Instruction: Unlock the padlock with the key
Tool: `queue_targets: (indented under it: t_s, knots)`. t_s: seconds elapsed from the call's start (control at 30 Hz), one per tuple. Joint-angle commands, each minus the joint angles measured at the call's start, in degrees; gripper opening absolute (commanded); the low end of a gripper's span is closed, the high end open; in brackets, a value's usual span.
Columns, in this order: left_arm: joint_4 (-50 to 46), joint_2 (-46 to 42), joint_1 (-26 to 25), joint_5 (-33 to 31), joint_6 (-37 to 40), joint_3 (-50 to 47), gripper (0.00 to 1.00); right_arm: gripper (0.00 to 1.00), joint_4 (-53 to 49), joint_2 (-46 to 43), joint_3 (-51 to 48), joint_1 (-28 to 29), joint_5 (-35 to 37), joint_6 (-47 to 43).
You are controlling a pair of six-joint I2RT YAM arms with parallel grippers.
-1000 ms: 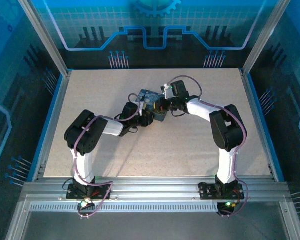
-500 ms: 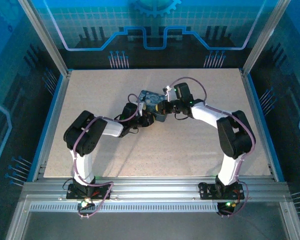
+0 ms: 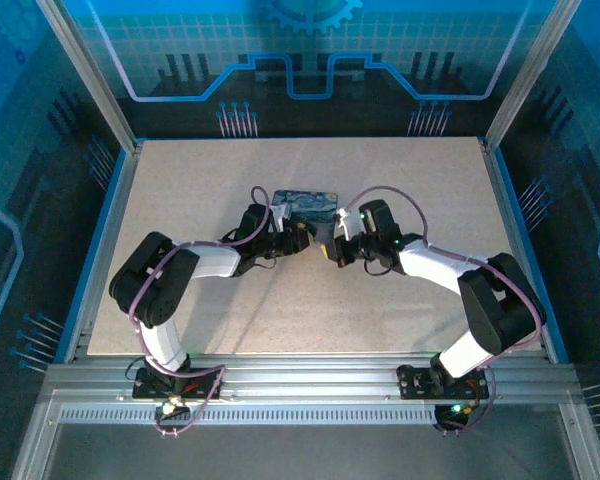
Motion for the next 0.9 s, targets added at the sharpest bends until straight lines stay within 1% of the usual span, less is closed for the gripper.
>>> queue_targets:
  t_s: [0.0, 0.17, 0.47, 0.87]
  knots:
    - [0.04, -3.14, -0.46, 2.48, -1.84, -0.50, 0.21, 0.00, 3.38, -1.27, -2.84, 1.34, 0.03, -3.47]
    - [-0.91, -4.67, -0.77, 2.45, -2.27, -1.28, 0.20, 0.00, 5.24, 0.40, -4.40, 2.41, 0.68, -6.05]
    - [-1.36, -5.84, -0.85, 2.45, -2.63, -2.51, 0.18, 0.00, 8.01, 1.77, -3.87, 2.62, 3.08, -9.28]
    - [-1.00, -5.49, -0.99, 2.45, -2.88, -2.62, 0.18, 0.00, 10.79, 4.88, -2.41, 3.09, 2.95, -8.84]
